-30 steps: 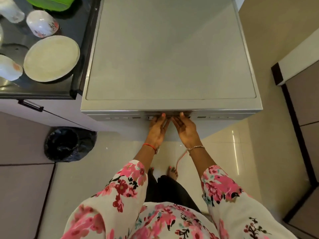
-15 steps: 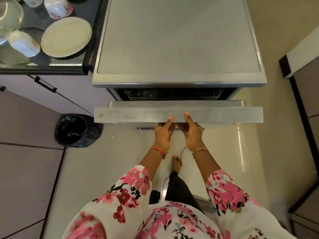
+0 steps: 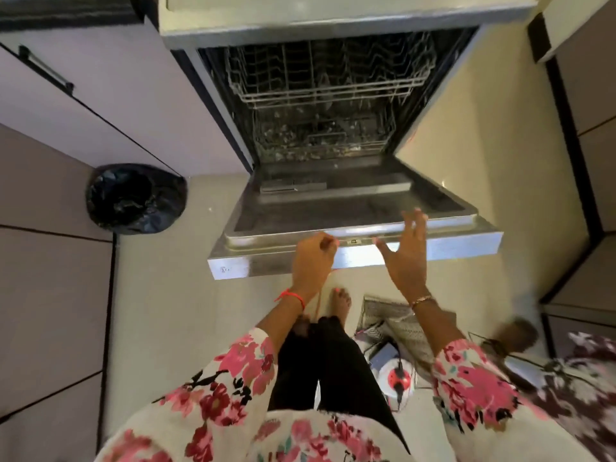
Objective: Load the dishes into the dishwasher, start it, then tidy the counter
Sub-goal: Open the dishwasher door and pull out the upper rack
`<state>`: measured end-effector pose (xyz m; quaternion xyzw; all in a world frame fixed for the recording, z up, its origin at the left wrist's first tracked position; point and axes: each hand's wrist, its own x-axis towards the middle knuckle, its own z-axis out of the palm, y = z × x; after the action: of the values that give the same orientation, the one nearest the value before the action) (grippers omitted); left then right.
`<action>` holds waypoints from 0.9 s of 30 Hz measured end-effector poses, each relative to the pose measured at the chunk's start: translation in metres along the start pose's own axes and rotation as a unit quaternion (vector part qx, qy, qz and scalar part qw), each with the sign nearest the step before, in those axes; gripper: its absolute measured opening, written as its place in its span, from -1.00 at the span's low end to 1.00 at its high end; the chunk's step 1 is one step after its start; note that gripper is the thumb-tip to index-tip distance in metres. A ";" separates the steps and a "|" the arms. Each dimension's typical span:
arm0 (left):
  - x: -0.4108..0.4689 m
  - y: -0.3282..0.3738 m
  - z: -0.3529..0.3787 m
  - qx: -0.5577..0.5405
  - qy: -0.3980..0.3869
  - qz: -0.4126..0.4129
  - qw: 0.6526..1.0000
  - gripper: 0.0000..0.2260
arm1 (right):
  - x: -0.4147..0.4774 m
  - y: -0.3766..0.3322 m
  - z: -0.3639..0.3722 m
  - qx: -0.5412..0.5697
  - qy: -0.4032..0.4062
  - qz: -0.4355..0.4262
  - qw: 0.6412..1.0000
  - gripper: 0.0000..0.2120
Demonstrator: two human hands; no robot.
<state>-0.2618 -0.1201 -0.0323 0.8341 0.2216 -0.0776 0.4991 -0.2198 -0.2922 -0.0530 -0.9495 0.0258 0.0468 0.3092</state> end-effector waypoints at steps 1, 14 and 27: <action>0.005 -0.004 -0.001 0.048 -0.001 0.073 0.996 -0.79 | 0.007 0.009 0.003 -0.033 -0.051 -0.059 0.996 -0.29; 0.012 -0.080 0.029 0.266 -0.079 0.156 0.948 -0.35 | 0.044 0.032 0.016 -0.173 -0.350 -0.136 0.910 -0.17; -0.011 -0.241 0.132 0.420 -0.314 0.086 0.847 -0.25 | -0.051 0.186 0.154 -0.290 -0.424 -0.257 0.819 -0.11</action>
<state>-0.3670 -0.1403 -0.2855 0.9108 -0.0731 -0.3781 0.1492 -0.2960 -0.3506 -0.2808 -0.8539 -0.3673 0.3686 0.0013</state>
